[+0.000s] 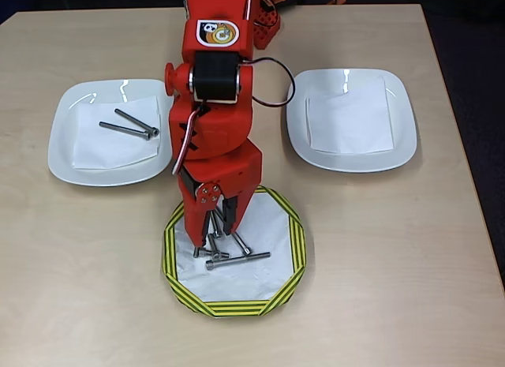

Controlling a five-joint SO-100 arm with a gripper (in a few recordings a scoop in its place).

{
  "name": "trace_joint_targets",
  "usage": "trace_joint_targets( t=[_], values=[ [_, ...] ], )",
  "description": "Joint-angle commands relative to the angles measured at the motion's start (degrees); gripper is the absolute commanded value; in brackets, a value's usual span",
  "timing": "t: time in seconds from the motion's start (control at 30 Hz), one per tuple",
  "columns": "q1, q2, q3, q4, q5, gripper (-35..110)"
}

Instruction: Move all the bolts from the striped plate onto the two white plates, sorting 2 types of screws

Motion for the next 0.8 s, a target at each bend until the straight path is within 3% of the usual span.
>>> trace_joint_targets(
  t=[0.0,0.77],
  values=[
    [1.05,0.7,0.26,-1.58,0.62,14],
    [1.49,-9.93,-8.79,-2.55,-1.85,0]
  ],
)
